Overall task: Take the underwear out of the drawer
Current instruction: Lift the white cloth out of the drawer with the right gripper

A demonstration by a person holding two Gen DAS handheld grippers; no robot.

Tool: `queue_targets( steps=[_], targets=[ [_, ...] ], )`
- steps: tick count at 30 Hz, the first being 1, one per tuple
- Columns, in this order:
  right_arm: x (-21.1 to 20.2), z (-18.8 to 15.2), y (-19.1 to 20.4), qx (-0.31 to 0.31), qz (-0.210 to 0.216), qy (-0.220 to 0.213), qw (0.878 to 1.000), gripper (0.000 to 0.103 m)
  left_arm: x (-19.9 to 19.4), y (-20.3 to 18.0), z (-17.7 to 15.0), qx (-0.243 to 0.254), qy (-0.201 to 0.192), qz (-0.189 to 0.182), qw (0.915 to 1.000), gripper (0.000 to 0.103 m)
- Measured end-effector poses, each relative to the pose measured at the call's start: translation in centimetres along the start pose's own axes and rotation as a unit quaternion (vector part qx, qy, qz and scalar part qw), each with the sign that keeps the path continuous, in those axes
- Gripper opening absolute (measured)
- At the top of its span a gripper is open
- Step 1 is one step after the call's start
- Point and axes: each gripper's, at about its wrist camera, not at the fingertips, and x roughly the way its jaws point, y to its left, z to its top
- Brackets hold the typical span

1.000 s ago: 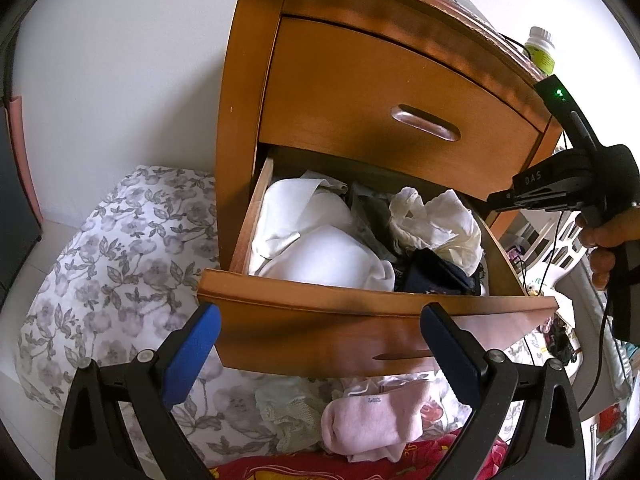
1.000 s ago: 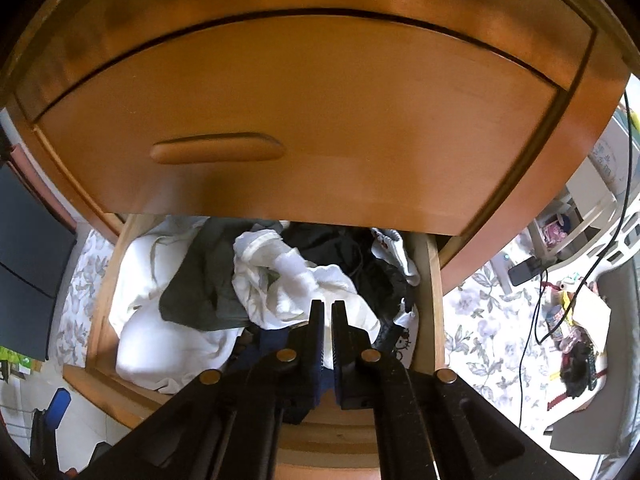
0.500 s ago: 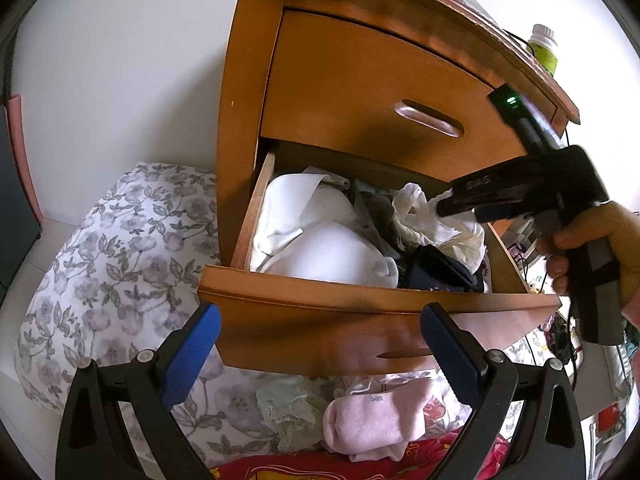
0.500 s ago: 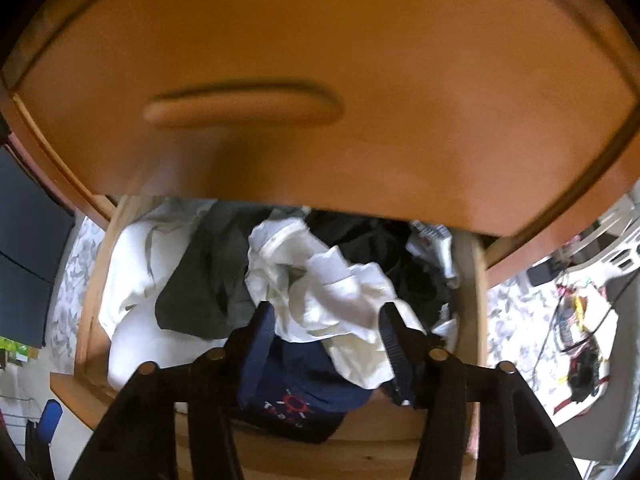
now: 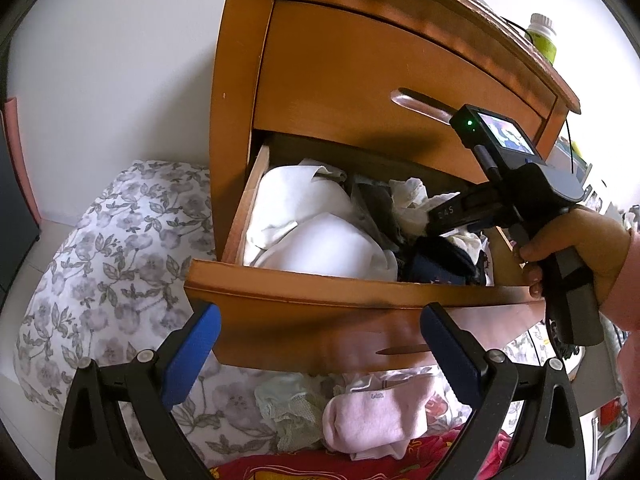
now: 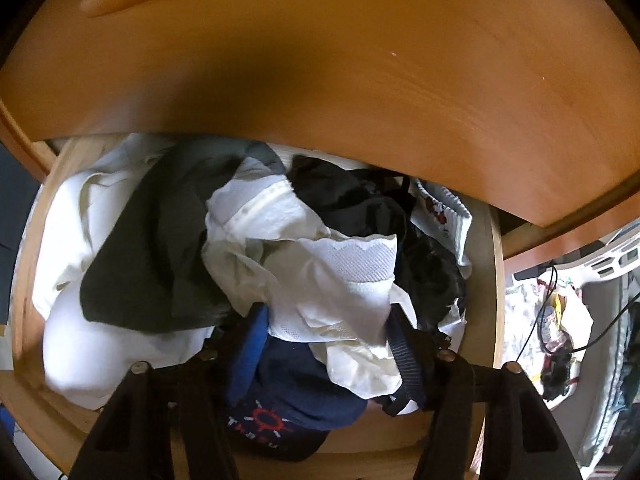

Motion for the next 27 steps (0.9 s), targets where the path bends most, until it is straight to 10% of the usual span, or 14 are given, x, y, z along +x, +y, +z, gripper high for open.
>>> queue_targets(
  steps=[5, 27],
  targets=[
    [-0.1, -0.4, -0.5, -0.01, -0.013, -0.008, 1.0, 0.013, 0.0, 0.0, 0.0, 0.001, 0.0, 0.0, 1.0, 0.1],
    [-11.2, -3.6, -5.3, -0.009, -0.076, -0.154, 0.985, 0.005, -1.5, -1.0, 0.0, 0.016, -0.011, 0.007, 0.9998, 0.1]
  ],
)
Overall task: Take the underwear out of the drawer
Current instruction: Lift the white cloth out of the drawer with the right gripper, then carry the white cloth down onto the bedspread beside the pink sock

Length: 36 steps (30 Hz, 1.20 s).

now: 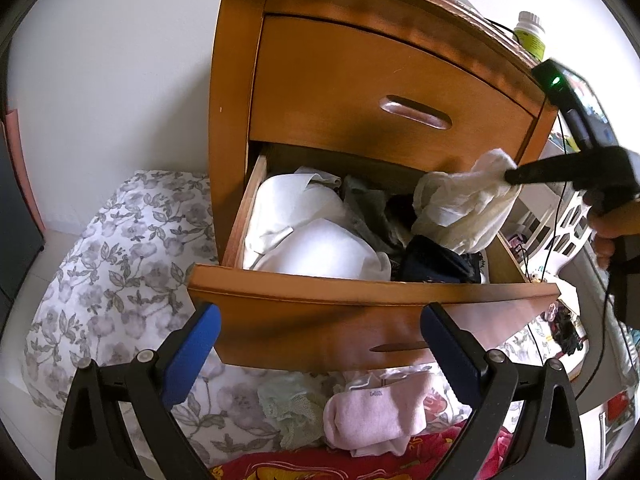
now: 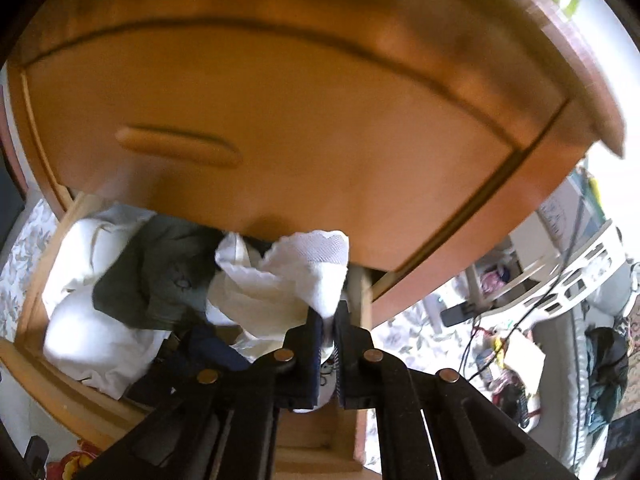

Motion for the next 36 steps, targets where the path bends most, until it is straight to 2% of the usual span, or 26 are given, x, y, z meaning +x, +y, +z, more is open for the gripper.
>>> queue_targets(
  steps=[12, 20, 25, 30, 36],
  targets=[
    [-6.7, 0.2, -1.3, 0.001, -0.004, -0.068, 0.998, 0.005, -1.8, -0.9, -0.3, 0.017, -0.012, 0.004, 0.9998, 0.1],
    [-14.0, 0.2, -2.5, -0.002, 0.003, -0.14, 0.99, 0.005, -3.2, -0.8, -0.3, 0.018, -0.024, 0.009, 0.9995, 0.1],
    [-18.3, -0.9, -2.9, -0.008, 0.014, -0.181, 0.983, 0.005, -4.2, -0.8, -0.5, 0.019, -0.03, 0.013, 0.9993, 0.1],
    [-21.2, -2.8, -2.3, -0.026, 0.026, -0.198, 0.98, 0.005, -5.3, -1.0, -0.6, 0.024, -0.038, 0.018, 0.9988, 0.1],
    [-22.9, -4.7, -1.3, -0.046, 0.045, -0.197, 0.978, 0.005, -6.6, -1.1, -0.7, 0.029, -0.048, 0.018, 0.9983, 0.1]
  ],
)
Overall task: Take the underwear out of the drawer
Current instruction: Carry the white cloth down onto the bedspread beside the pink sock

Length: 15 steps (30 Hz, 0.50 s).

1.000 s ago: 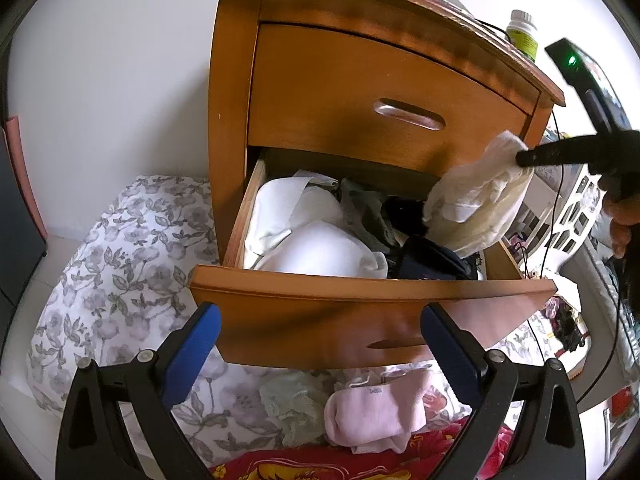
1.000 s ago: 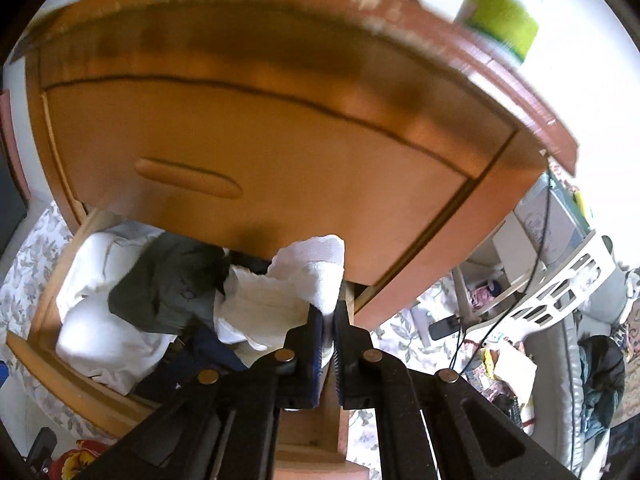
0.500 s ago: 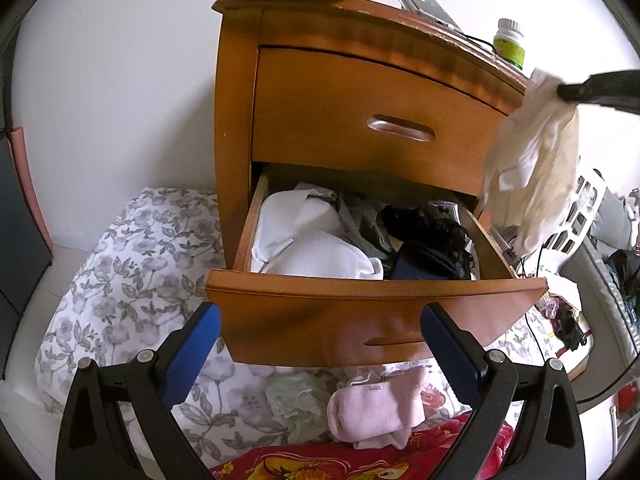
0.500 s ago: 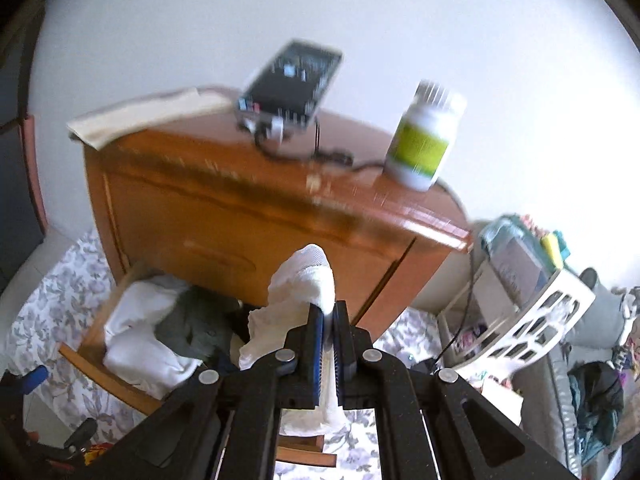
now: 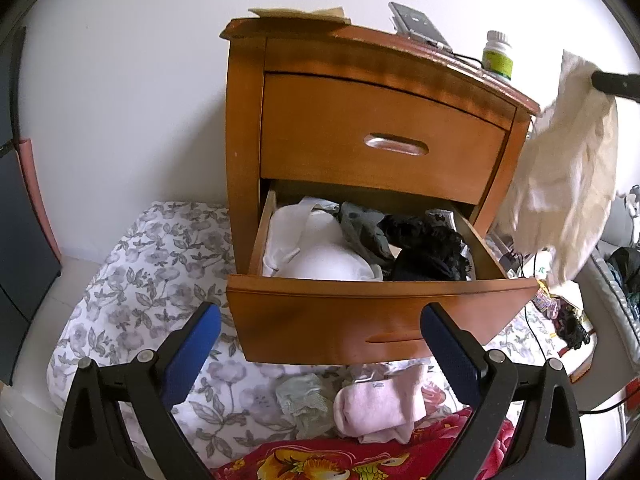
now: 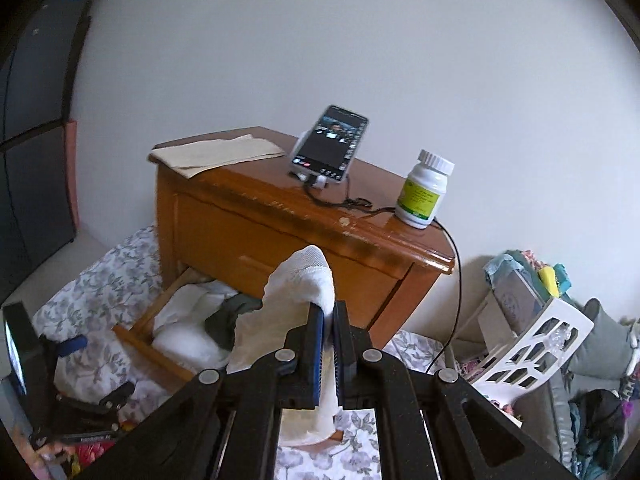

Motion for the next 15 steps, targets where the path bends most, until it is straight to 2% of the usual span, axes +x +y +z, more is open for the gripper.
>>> queue_targets(
  steps=[9, 15],
  targets=[
    [-1.4, -3.0, 1.7, -0.02, 0.033, 0.021, 0.999, 0.005, -0.8, 0.0, 0.0, 0.005, -0.006, 0.005, 1.0, 0.1],
    [-0.1, -5.5, 3.1, -0.032, 0.052, 0.055, 0.997, 0.005, -0.4, 0.0, -0.2, 0.004, 0.002, 0.007, 1.0, 0.1]
  ],
)
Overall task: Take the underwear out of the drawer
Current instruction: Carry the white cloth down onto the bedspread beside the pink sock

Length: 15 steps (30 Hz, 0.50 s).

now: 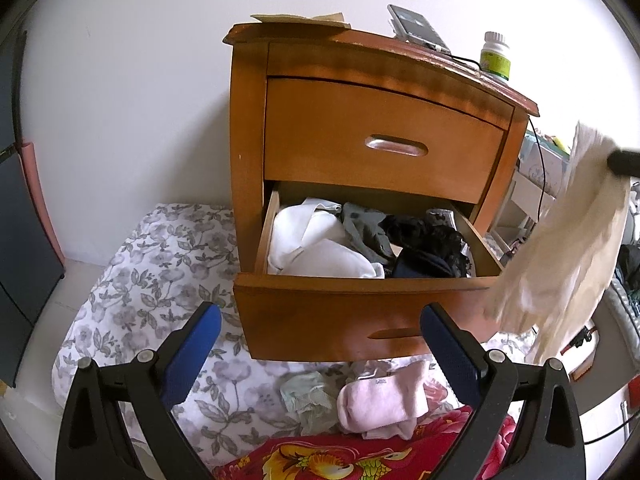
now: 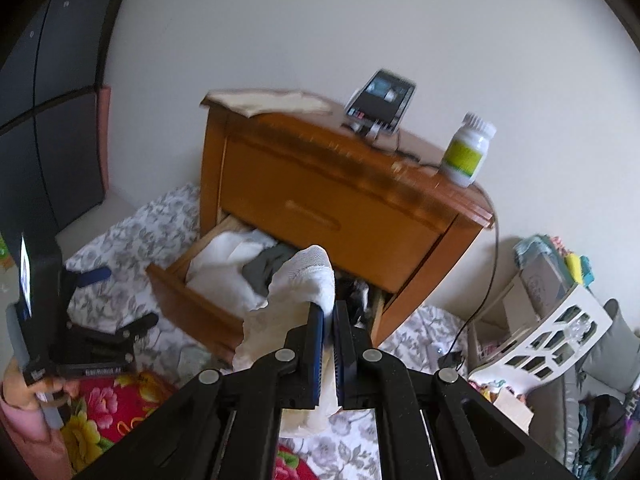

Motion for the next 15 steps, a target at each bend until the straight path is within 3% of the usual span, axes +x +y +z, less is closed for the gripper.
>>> queue_targets(
  steps=[15],
  targets=[
    [8.2, -5.0, 4.4, -0.02, 0.047, 0.106, 0.993, 0.005, 1.1, 0.5, -0.4, -0.002, 0.016, 0.002, 0.9999, 0.1]
  ],
)
